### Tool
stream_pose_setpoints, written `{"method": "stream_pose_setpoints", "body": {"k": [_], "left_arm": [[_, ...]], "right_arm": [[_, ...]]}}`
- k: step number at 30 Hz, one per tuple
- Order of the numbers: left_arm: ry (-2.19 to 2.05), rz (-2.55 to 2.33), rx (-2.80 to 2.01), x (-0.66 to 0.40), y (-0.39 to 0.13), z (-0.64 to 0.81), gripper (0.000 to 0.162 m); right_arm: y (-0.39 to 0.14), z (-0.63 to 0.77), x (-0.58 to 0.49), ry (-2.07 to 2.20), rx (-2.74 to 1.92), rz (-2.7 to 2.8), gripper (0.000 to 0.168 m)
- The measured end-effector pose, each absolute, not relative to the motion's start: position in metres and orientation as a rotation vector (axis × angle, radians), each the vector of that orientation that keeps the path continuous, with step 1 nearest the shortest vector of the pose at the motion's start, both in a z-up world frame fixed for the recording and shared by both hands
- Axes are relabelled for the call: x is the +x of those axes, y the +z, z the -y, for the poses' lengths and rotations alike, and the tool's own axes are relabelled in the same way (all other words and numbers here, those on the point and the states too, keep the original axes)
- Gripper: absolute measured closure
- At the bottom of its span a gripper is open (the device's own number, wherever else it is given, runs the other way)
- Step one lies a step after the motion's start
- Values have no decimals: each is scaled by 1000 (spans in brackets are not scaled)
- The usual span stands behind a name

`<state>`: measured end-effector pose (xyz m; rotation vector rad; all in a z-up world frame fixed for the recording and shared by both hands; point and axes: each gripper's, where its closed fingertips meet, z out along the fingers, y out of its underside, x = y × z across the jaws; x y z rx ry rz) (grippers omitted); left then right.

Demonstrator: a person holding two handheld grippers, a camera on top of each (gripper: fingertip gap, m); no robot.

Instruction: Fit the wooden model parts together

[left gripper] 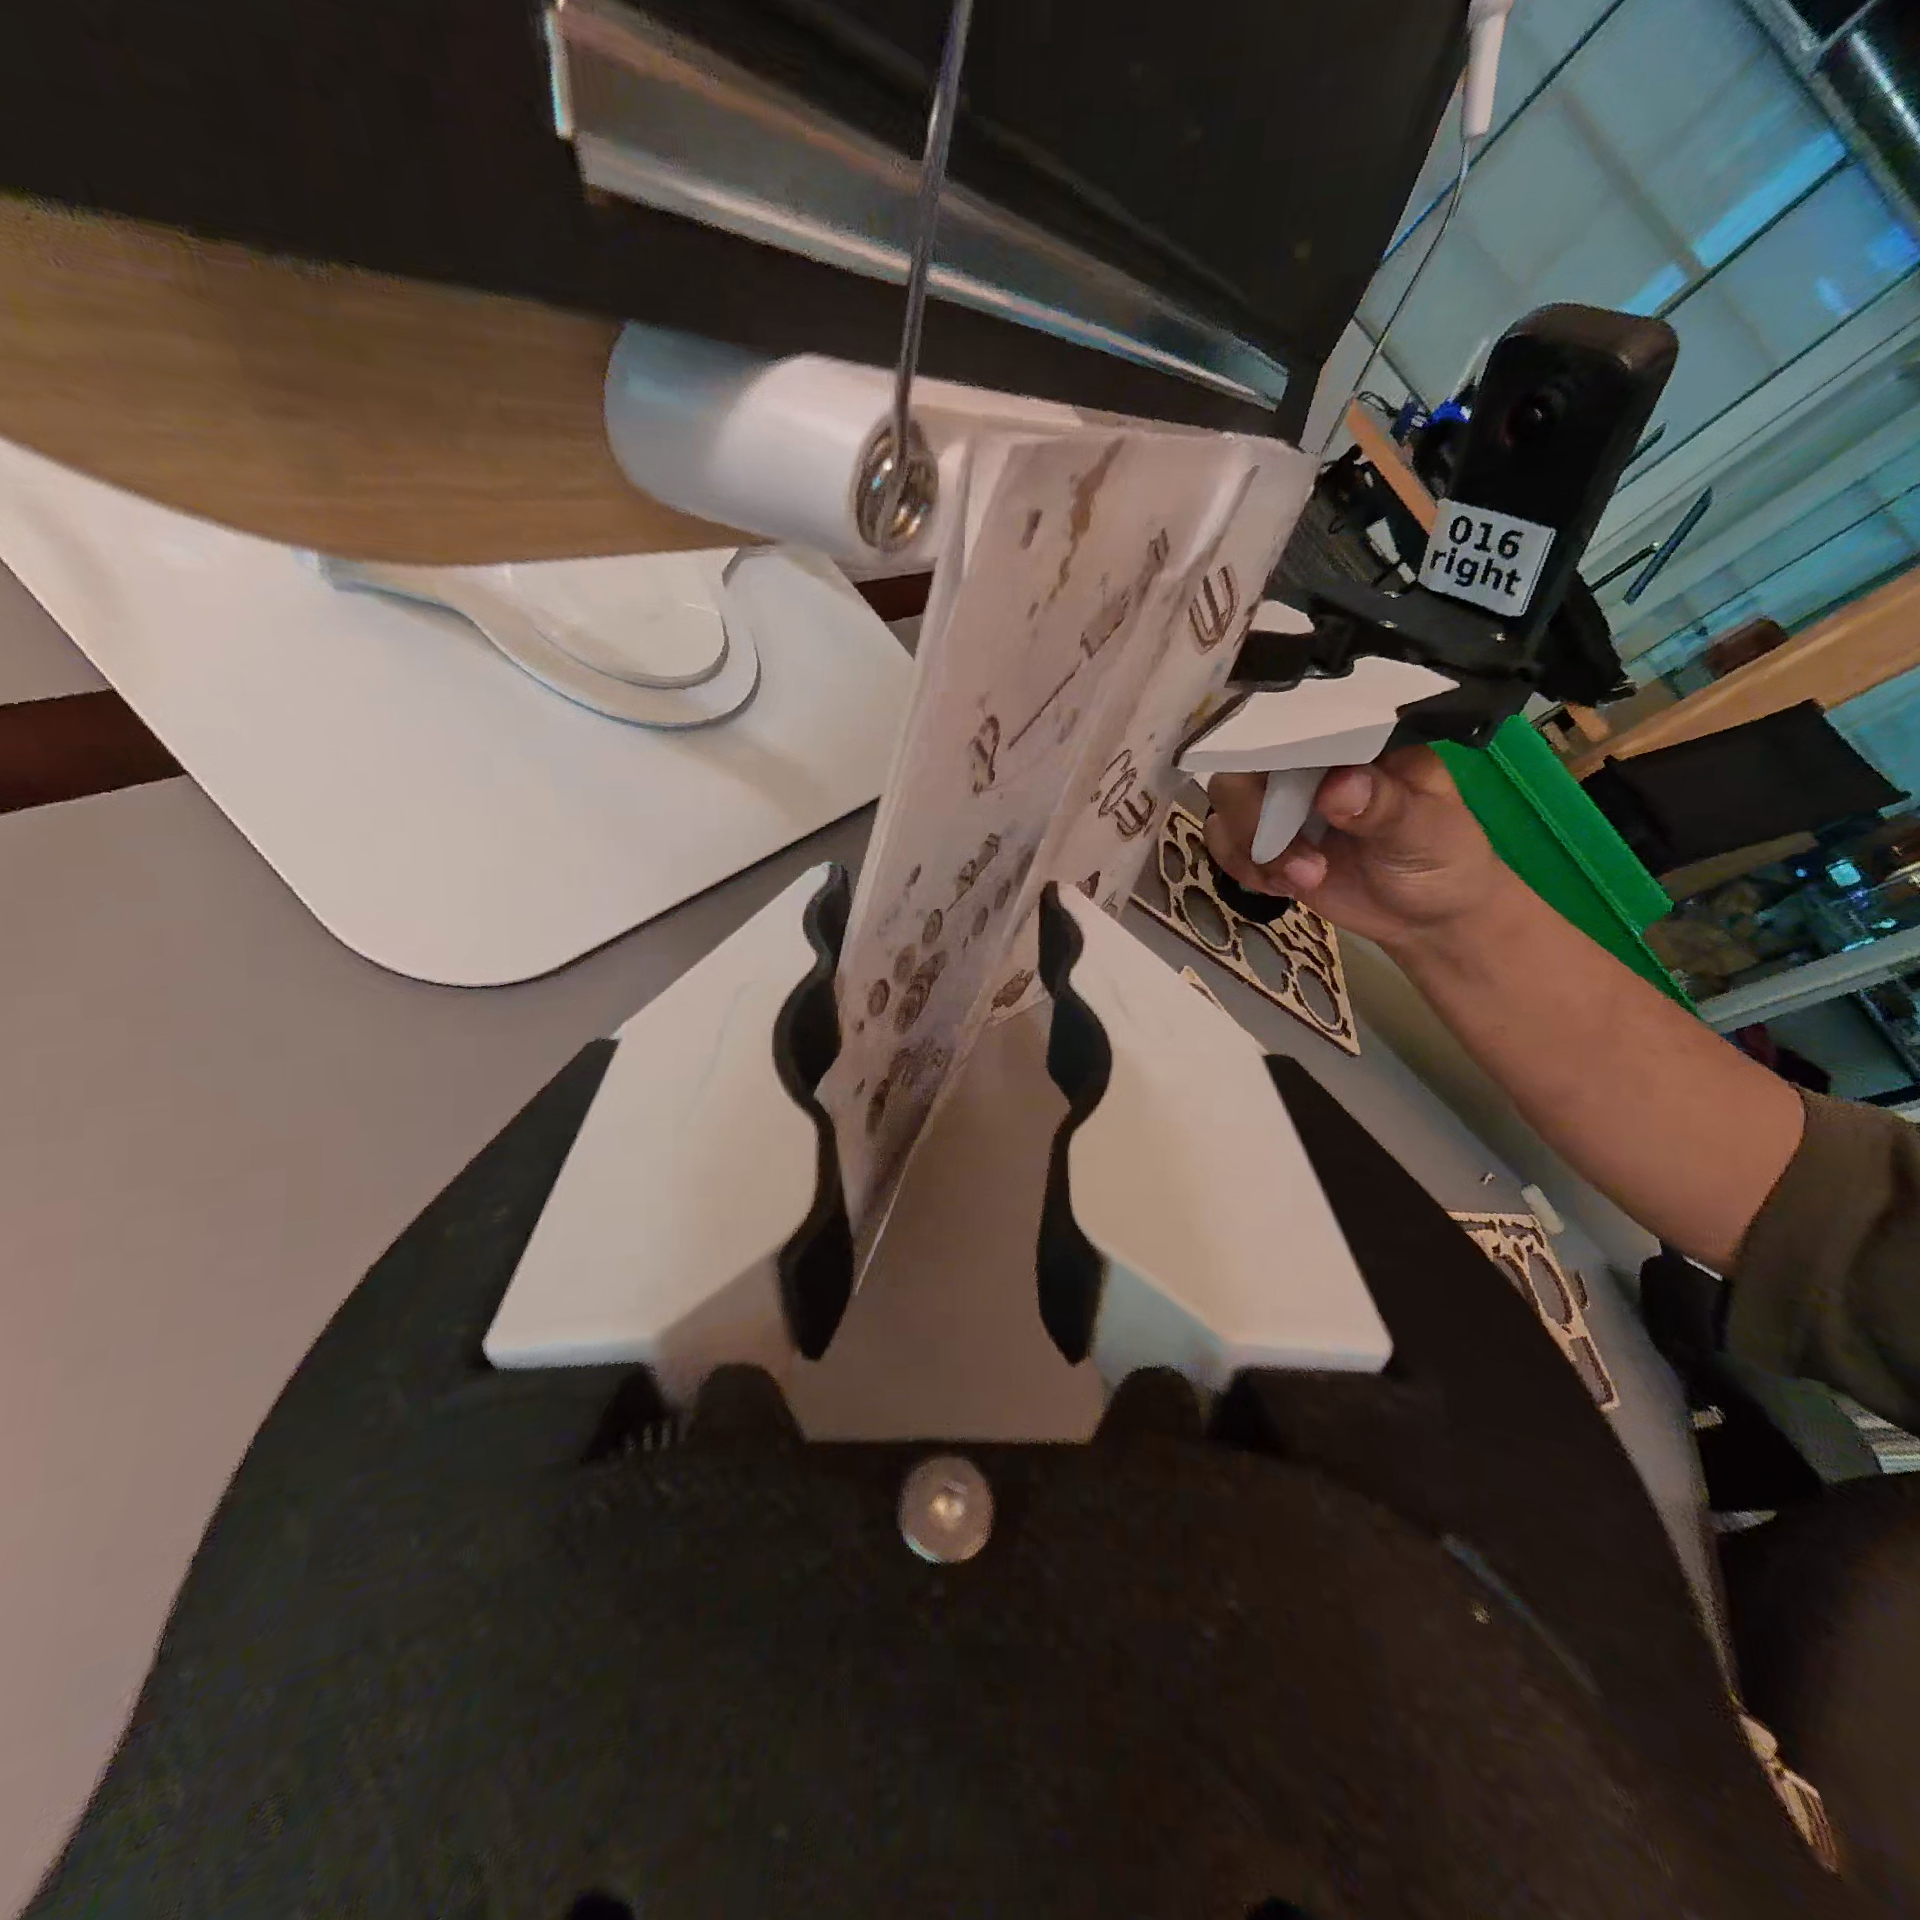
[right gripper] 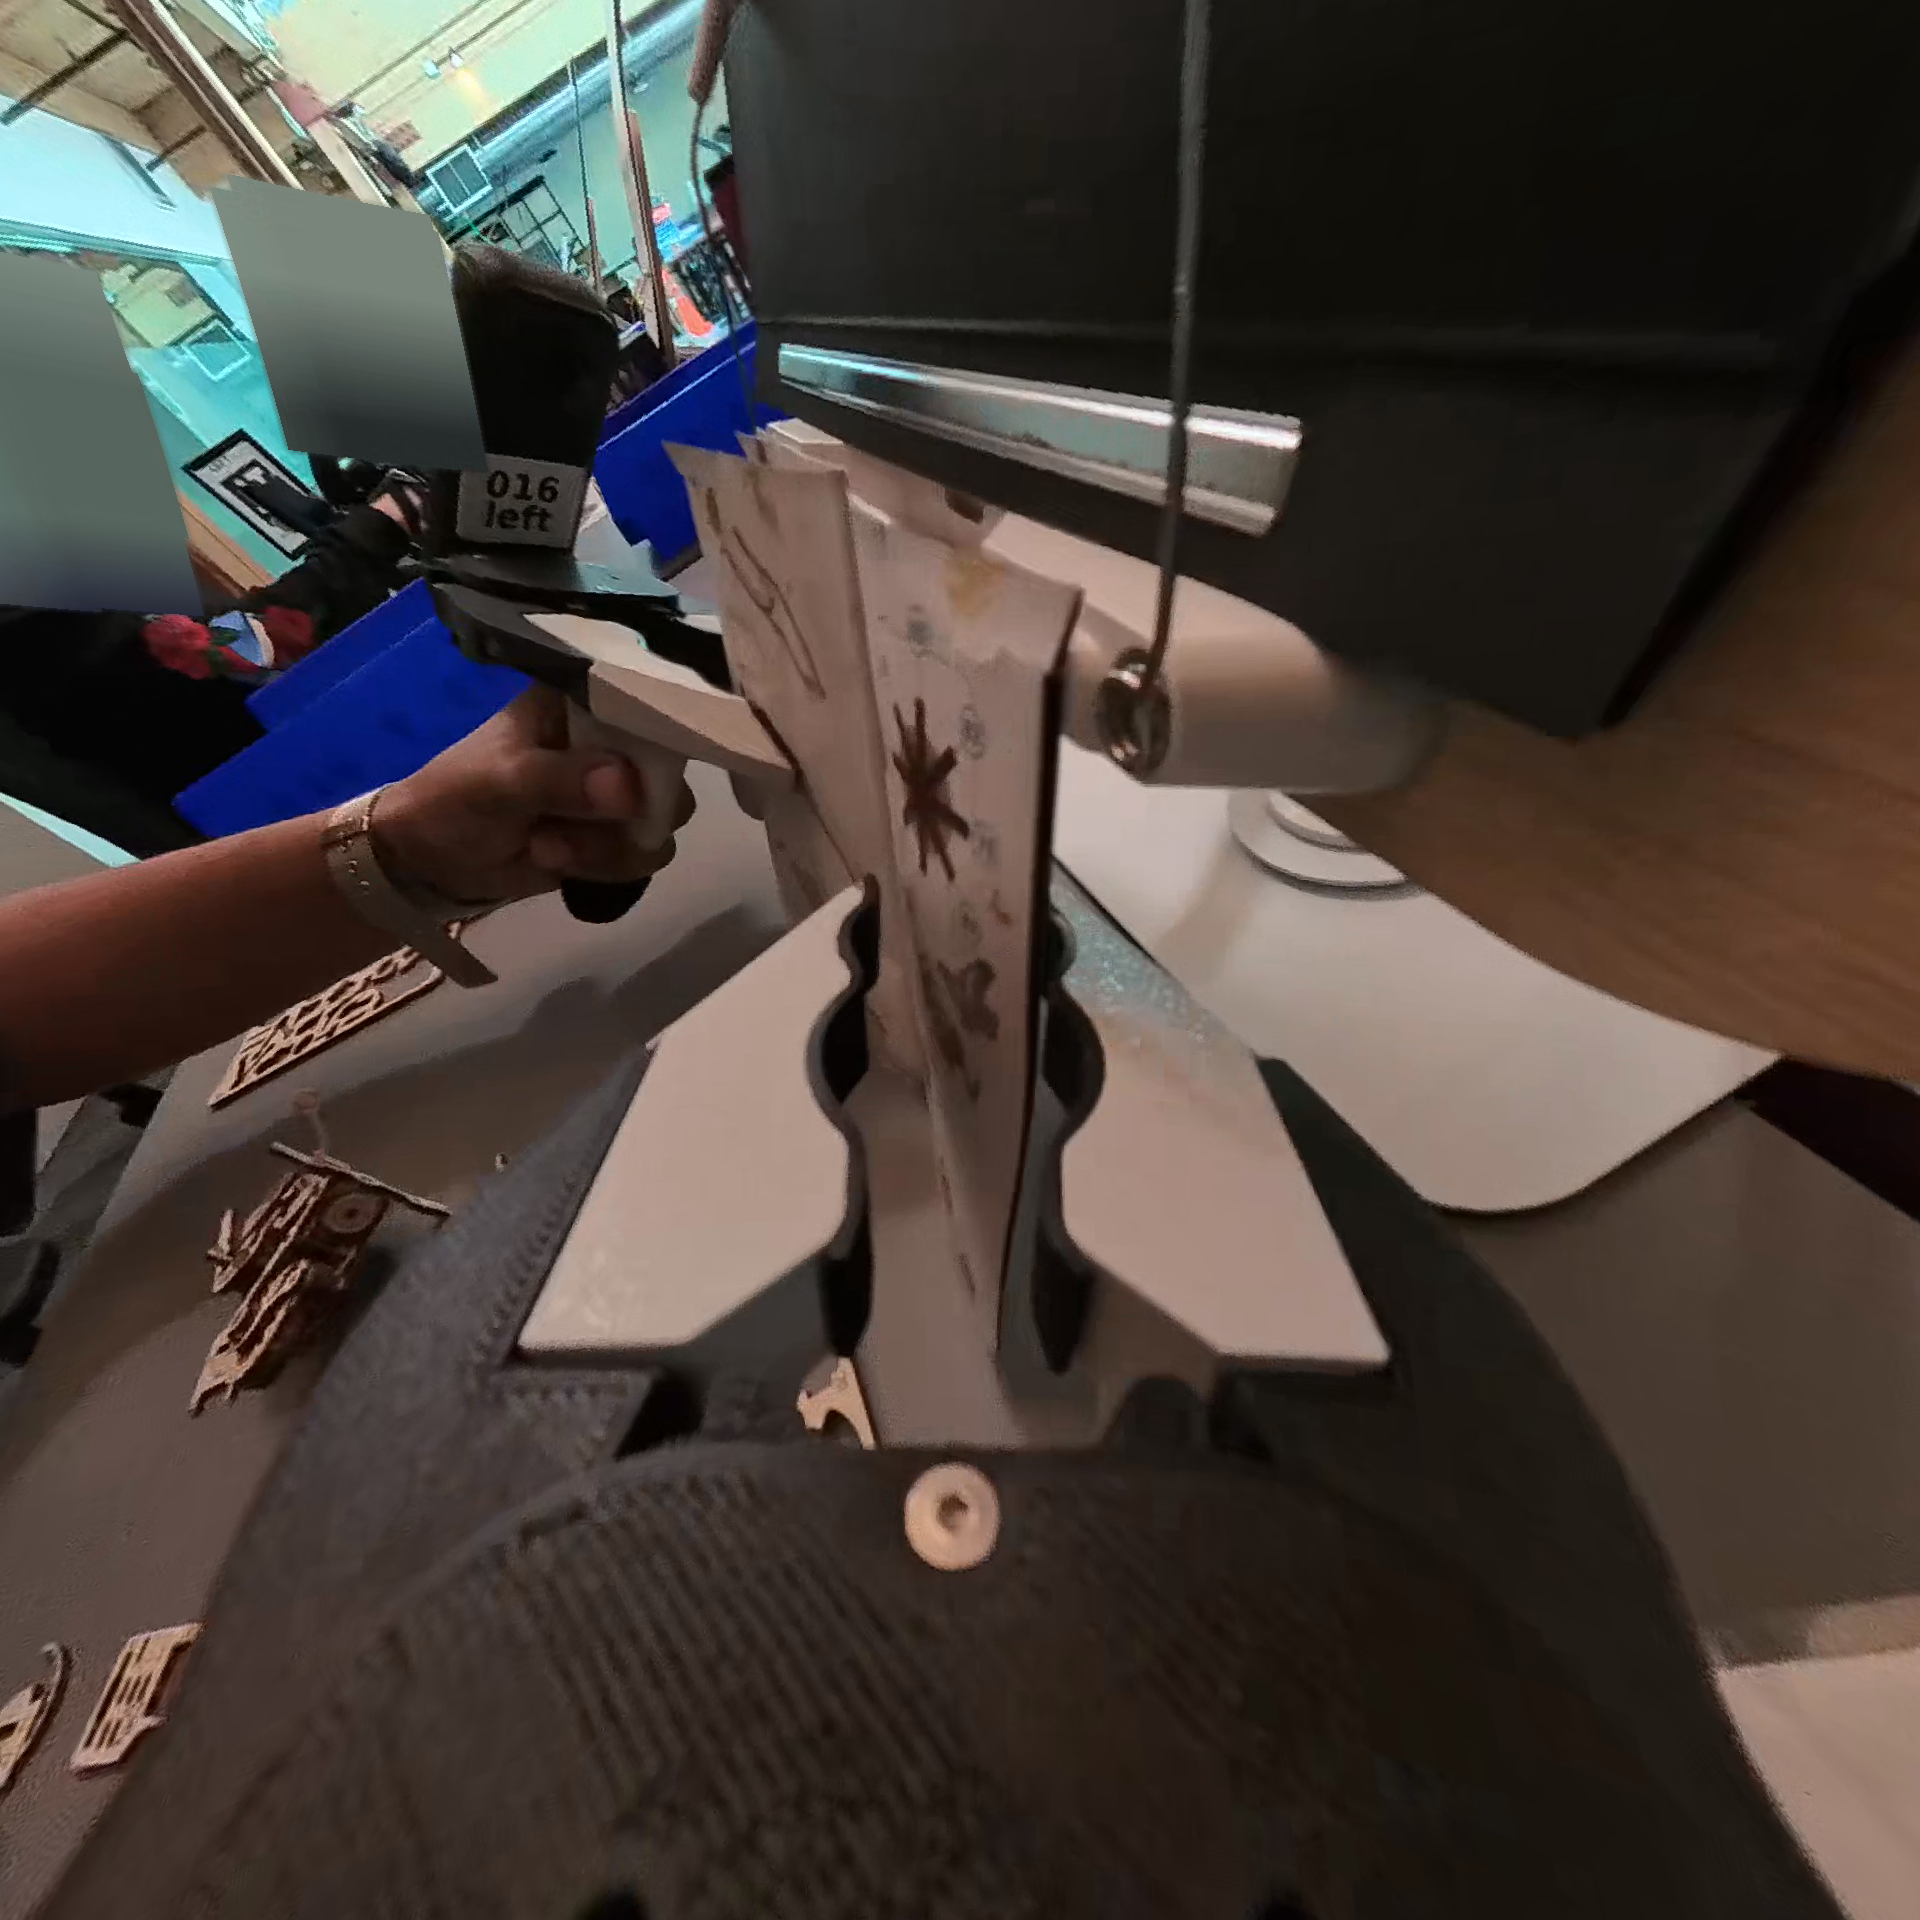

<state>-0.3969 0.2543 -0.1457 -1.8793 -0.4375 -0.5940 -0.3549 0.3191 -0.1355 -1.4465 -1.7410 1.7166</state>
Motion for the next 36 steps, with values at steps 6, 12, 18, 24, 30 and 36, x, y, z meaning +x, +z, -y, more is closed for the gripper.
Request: {"method": "stream_pose_setpoints", "body": {"k": [6, 12, 18, 24, 30, 36], "left_arm": [[-508, 456, -1892, -404, -147, -246, 105], [-434, 457, -1927, -399, -146, -238, 98], [-515, 436, -1932, -388, -155, -247, 99], [-740, 319, -1905, -369, -152, -238, 162], [-834, 310, -1919, -372, -156, -238, 162], [-734, 319, -1954, -385, -161, -240, 125]], "right_arm": [[-145, -327, -355, 1625, -1515, 1735, 118], [-134, -335, -345, 1622, -1522, 1660, 107], [-142, -321, -336, 1687, -1565, 1705, 108], [-155, -302, -326, 1783, -1549, 1912, 168], [-160, -305, -333, 1830, -1594, 1914, 168], [-170, -317, -335, 1674, -1589, 1915, 140]]}}
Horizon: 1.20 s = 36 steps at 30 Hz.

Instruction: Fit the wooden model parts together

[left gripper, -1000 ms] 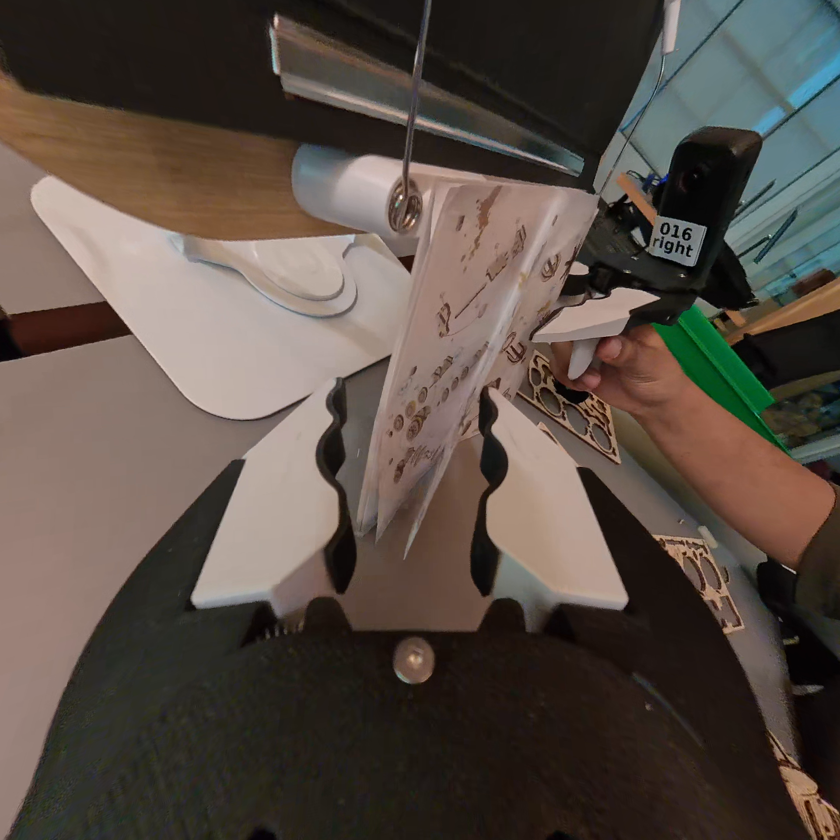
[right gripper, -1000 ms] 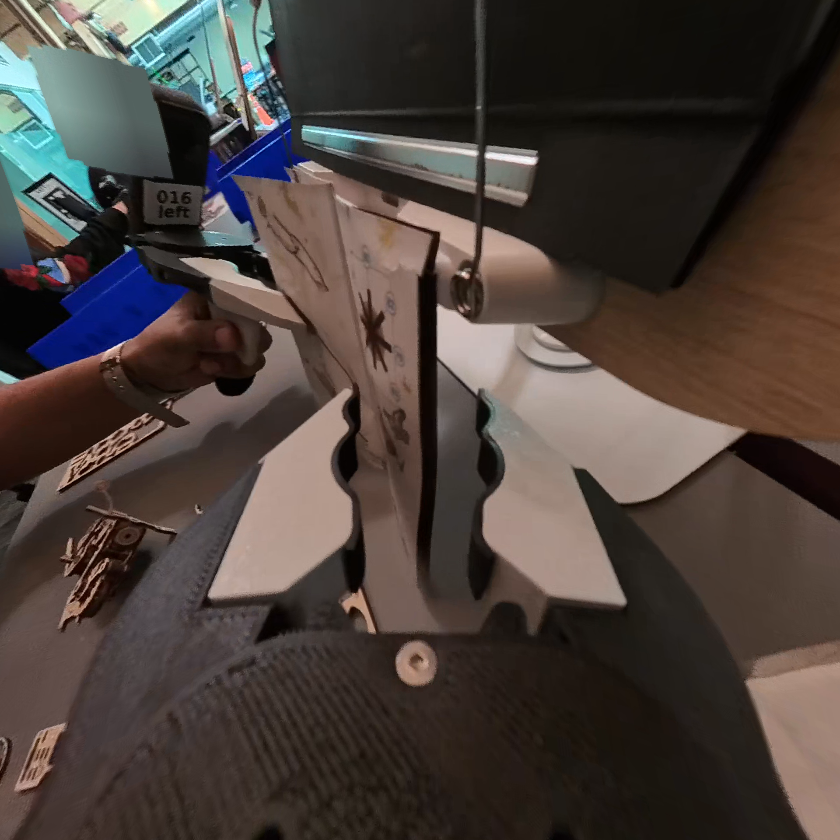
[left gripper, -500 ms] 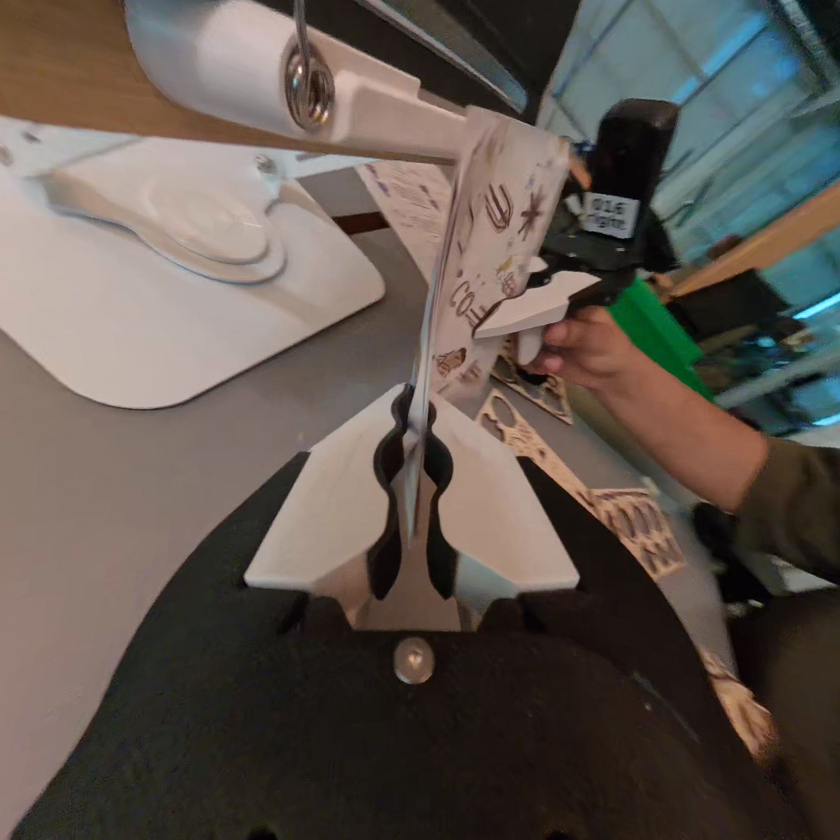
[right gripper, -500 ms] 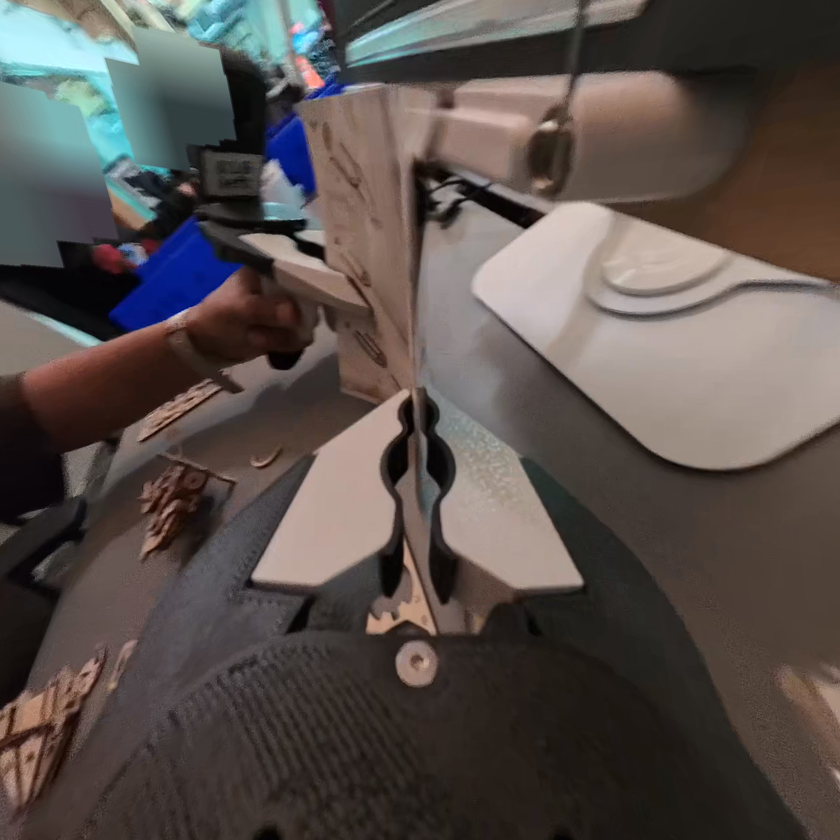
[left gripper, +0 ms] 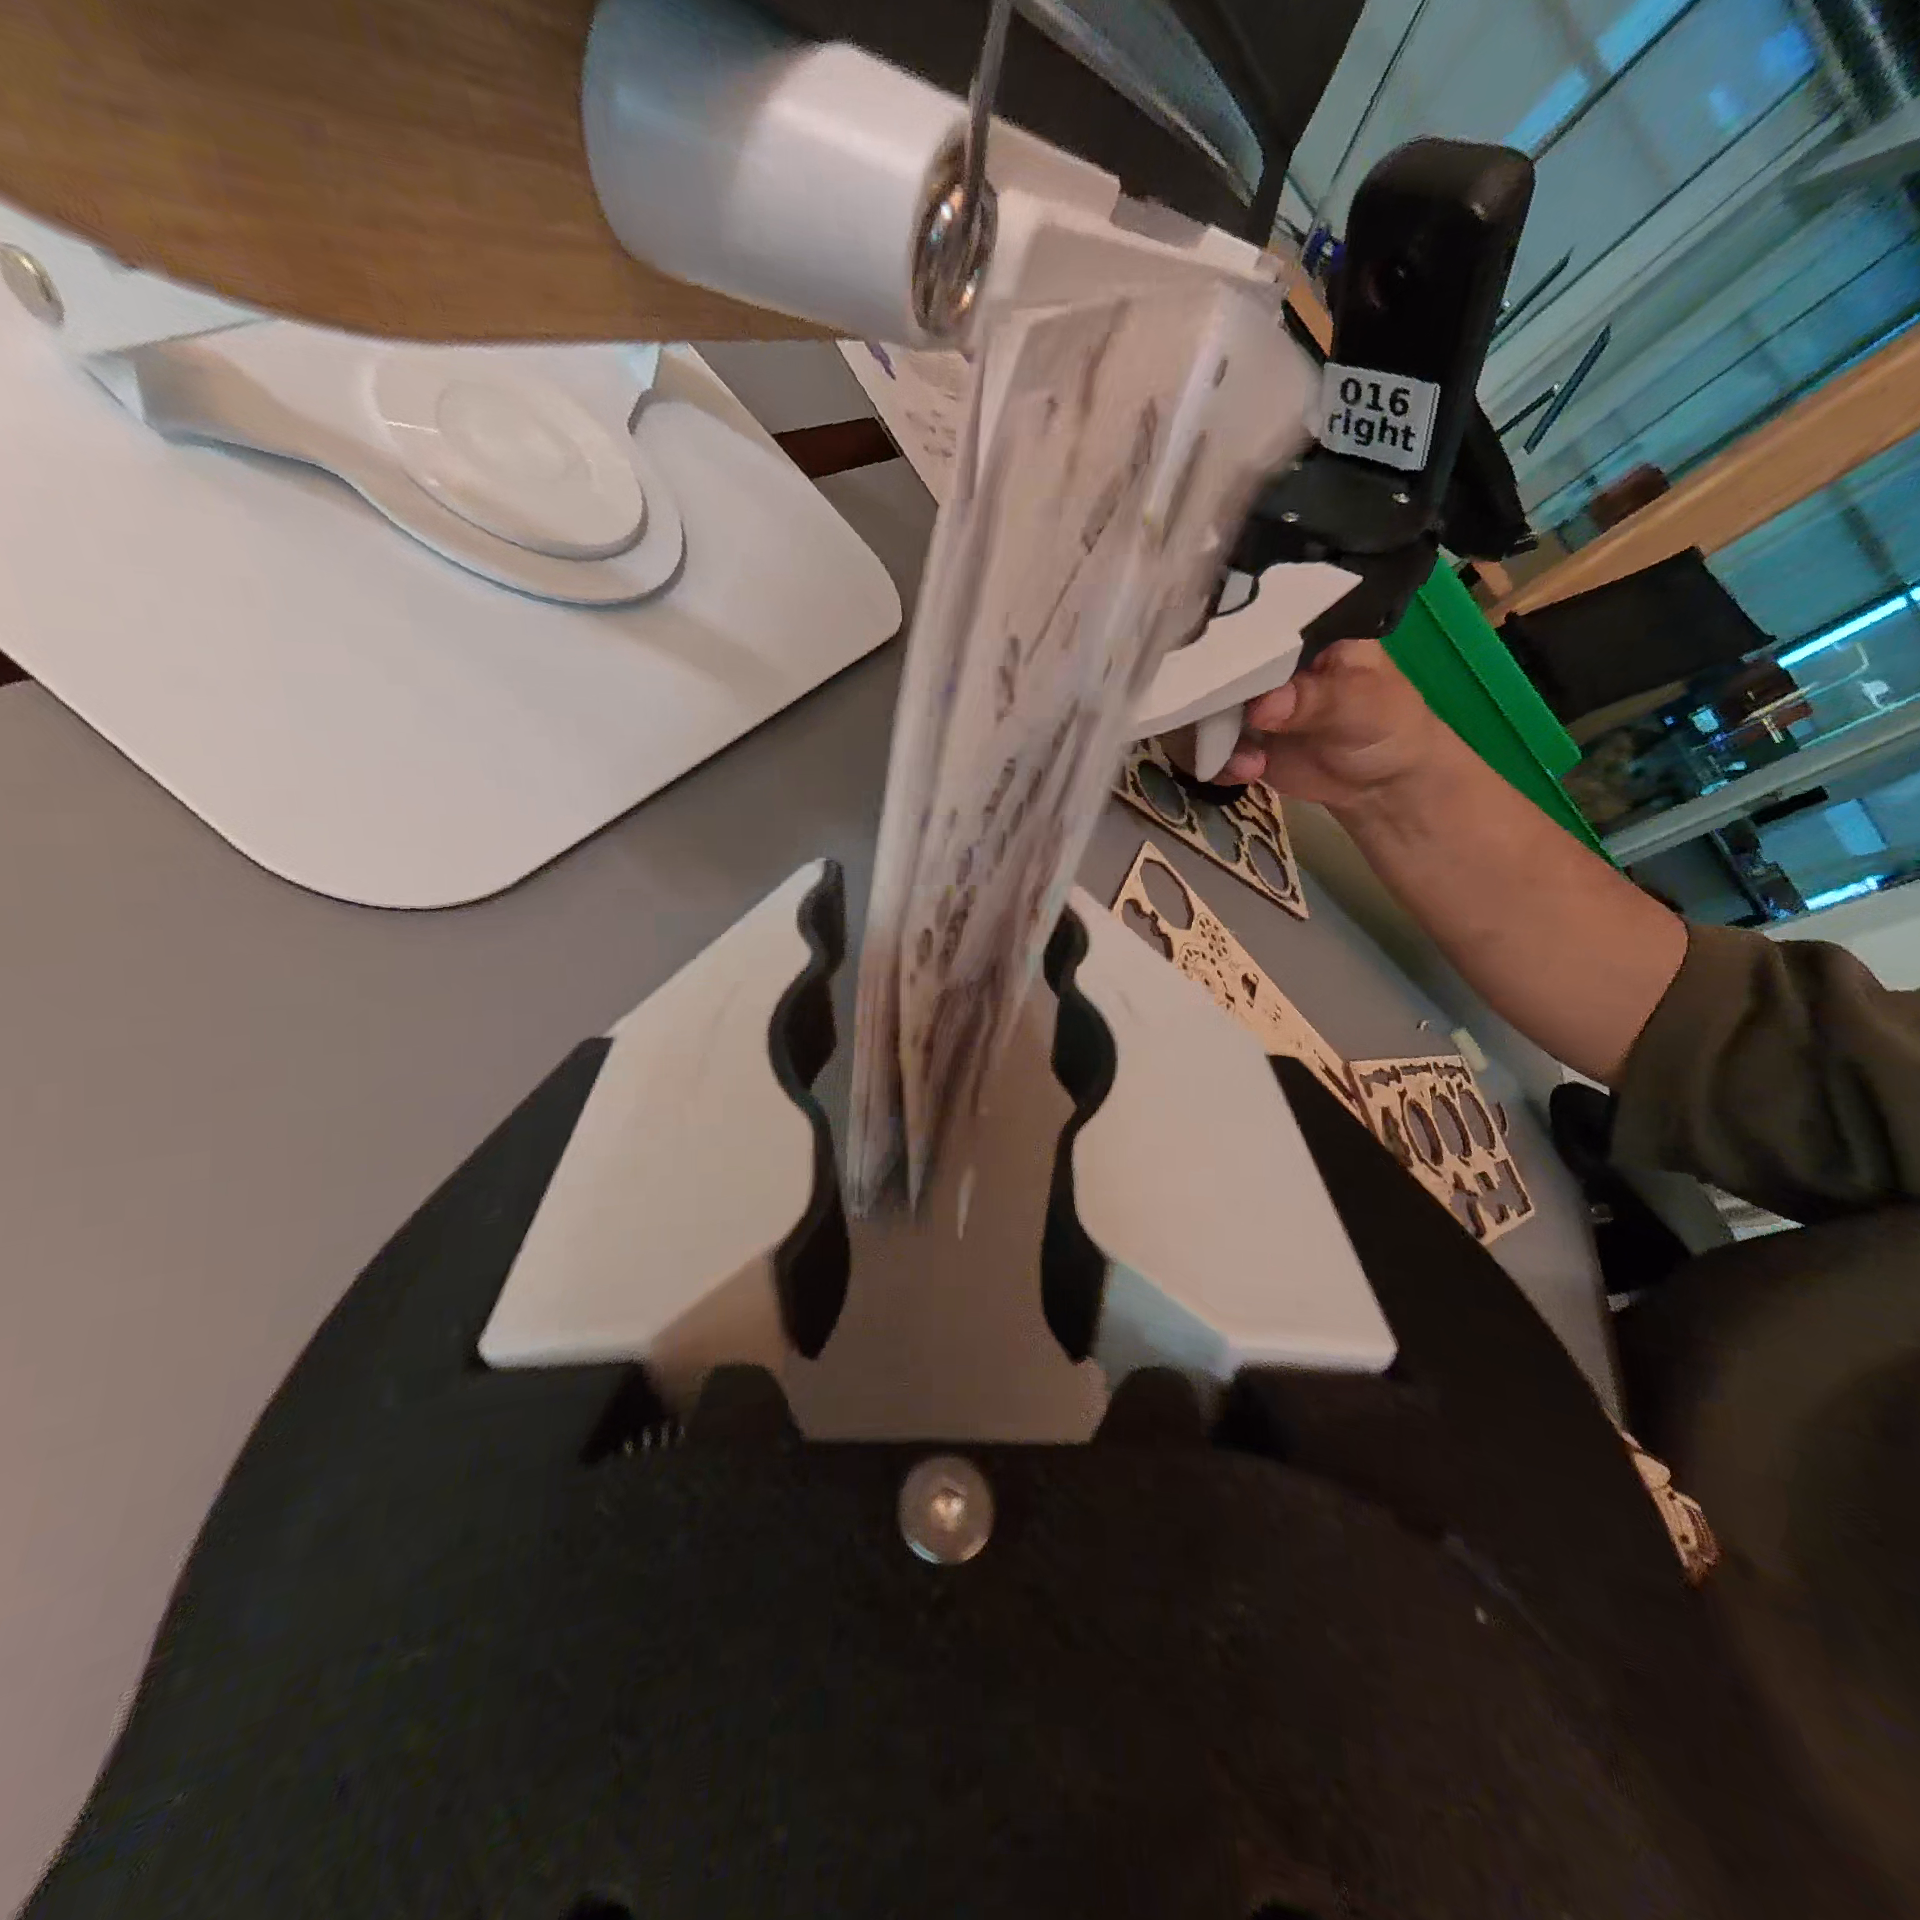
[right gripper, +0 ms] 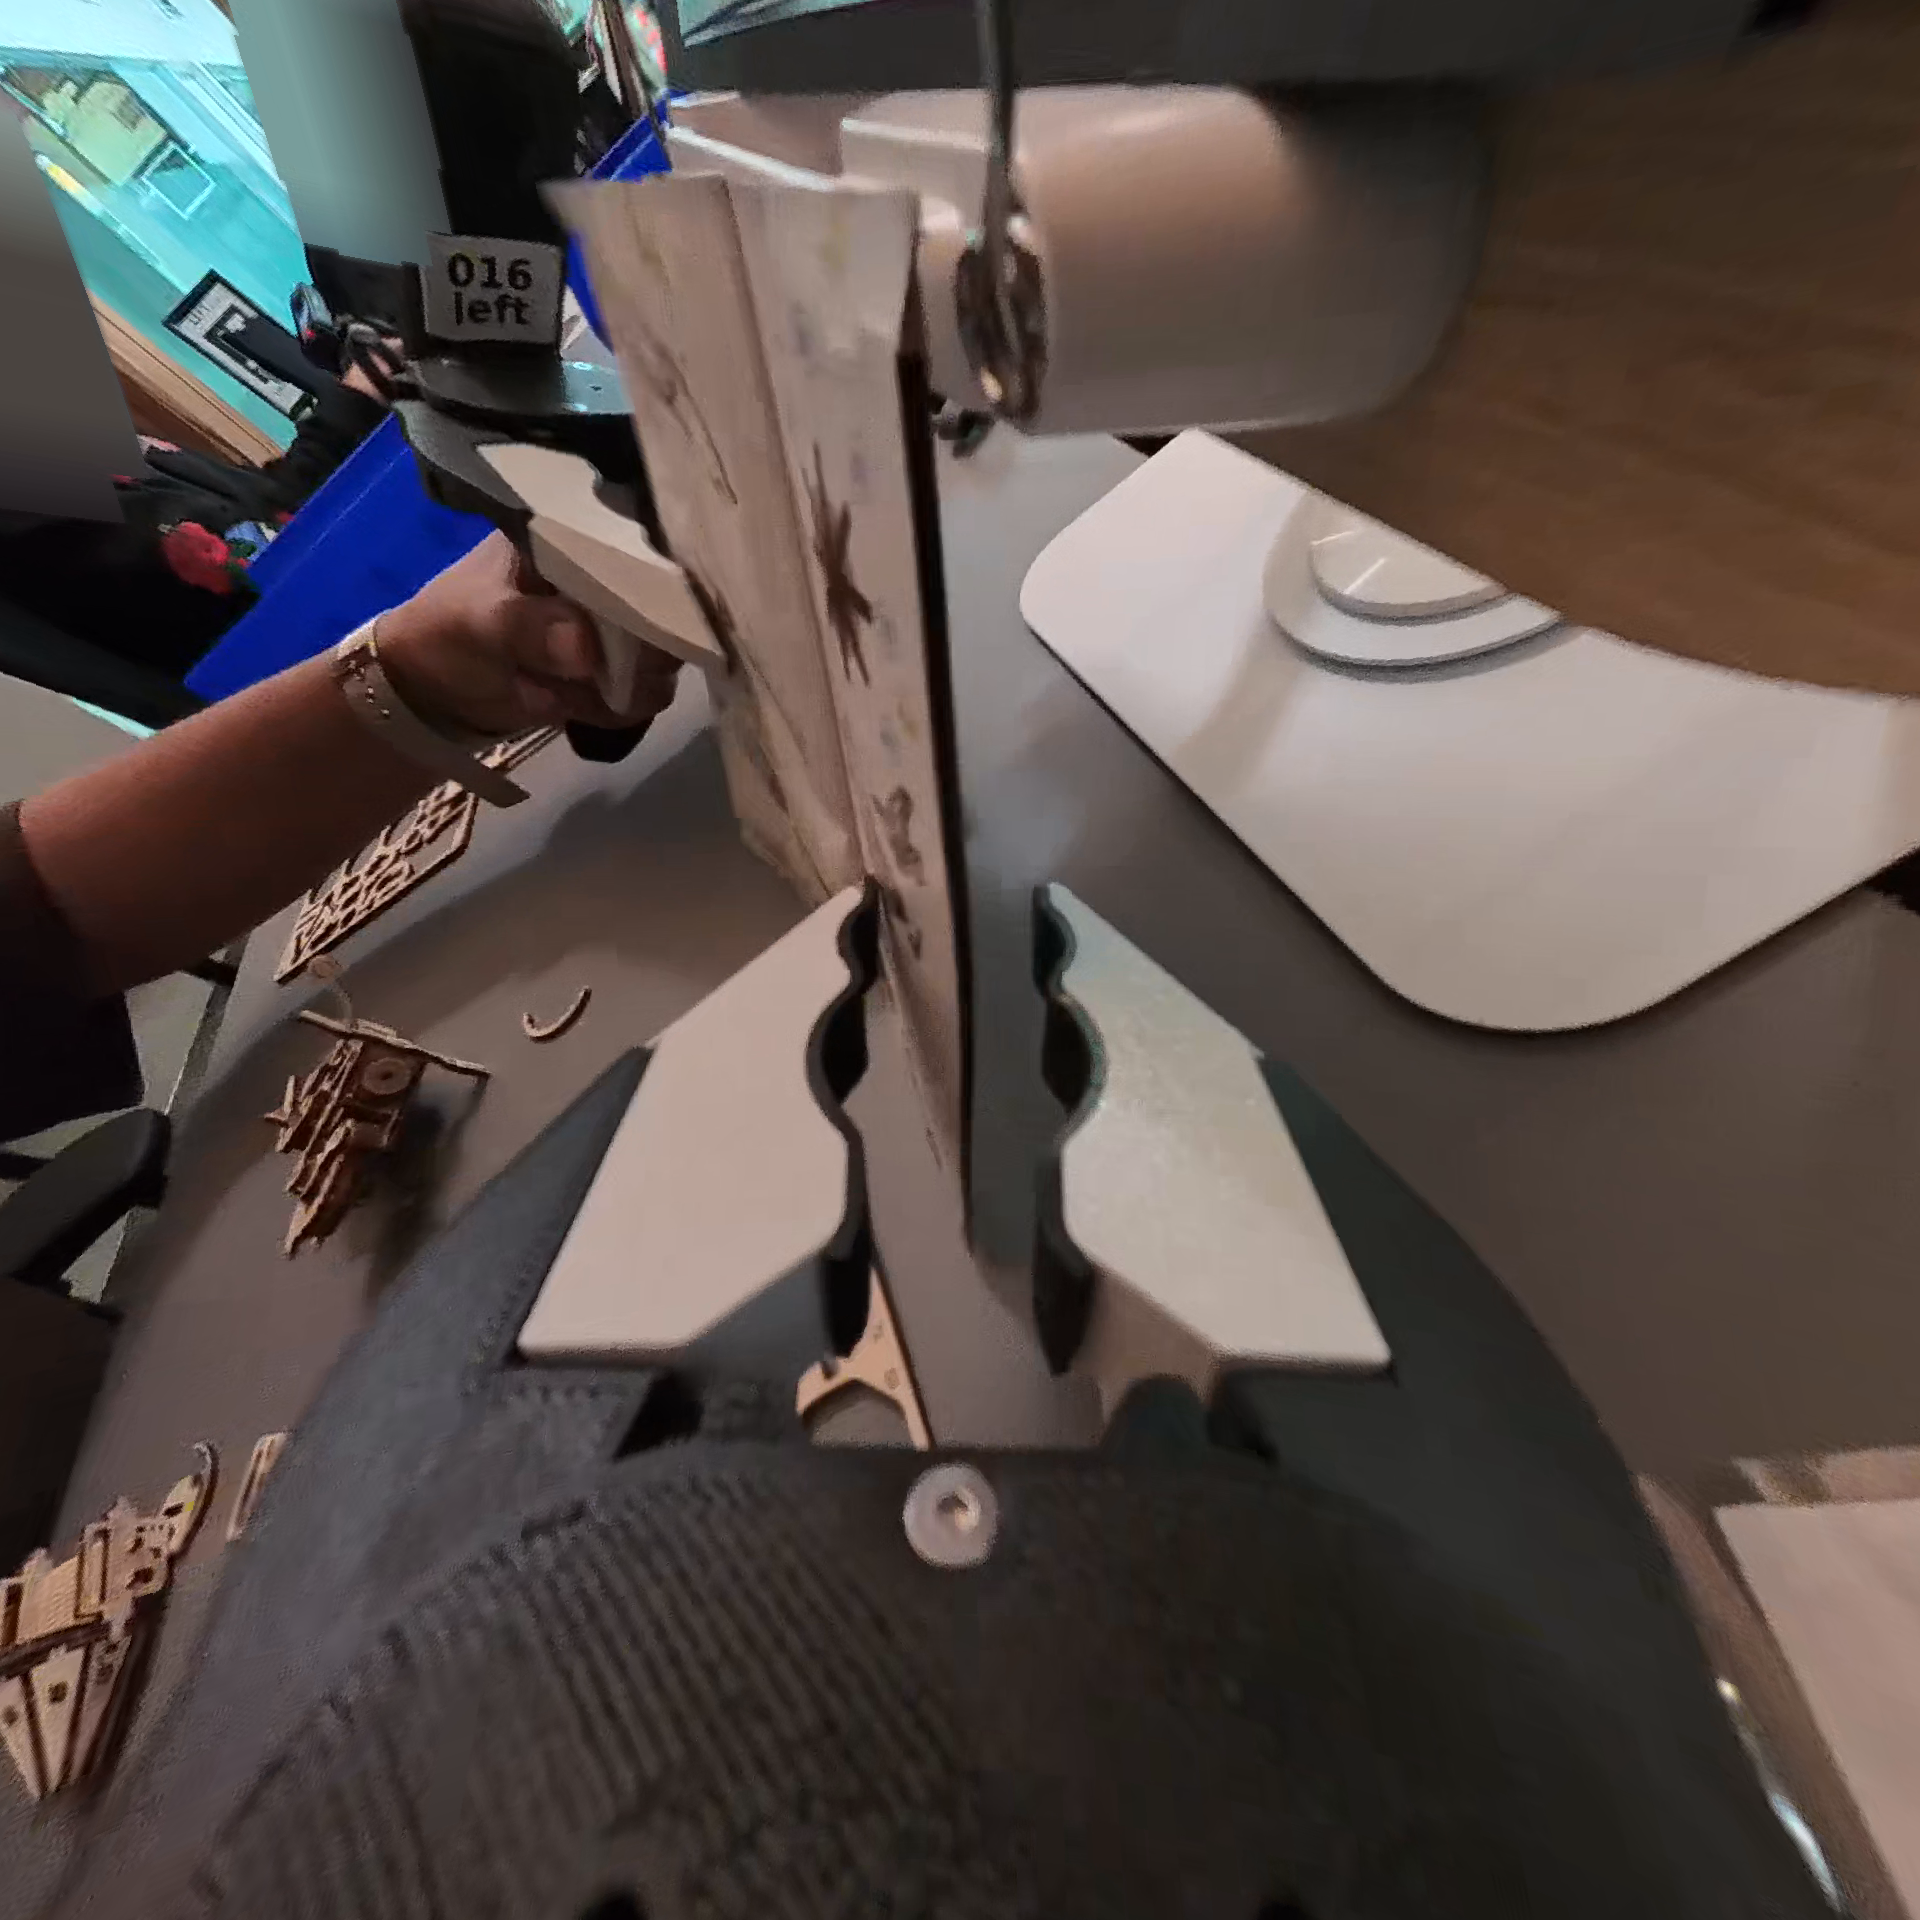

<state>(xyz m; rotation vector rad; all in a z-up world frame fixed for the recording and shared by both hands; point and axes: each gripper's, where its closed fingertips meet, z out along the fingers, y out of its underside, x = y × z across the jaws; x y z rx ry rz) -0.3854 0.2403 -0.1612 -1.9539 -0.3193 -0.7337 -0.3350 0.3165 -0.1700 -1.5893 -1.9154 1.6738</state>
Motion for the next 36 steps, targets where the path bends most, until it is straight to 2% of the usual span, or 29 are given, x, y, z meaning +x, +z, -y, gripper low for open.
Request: {"method": "stream_pose_setpoints", "body": {"k": [2, 14, 21, 22, 24, 27, 32, 36], "left_arm": [[-711, 335, -1941, -389, -159, -239, 119], [-572, 370, -1918, -388, -133, -218, 95], [-466, 381, -1900, -369, -109, -201, 90], [-449, 382, -1900, -366, -107, -198, 89], [-416, 389, -1906, -362, -108, -196, 89], [-421, 409, -1921, -360, -121, -202, 85], [-537, 431, -1856, -362, -127, -220, 66], [-585, 392, -1847, -360, -128, -222, 64]], "right_arm": [[-165, -322, -334, 1685, -1597, 1874, 128], [-132, -340, -317, 1575, -1581, 1731, 97], [-118, -358, -309, 1182, -1482, 1623, 94], [-110, -360, -307, 1134, -1432, 1585, 97], [-101, -344, -303, 1095, -1305, 1588, 121], [-118, -311, -306, 952, -1205, 1711, 128], [-138, -255, -321, 968, -1102, 1849, 121], [-148, -239, -343, 925, -1039, 1930, 115]]}}
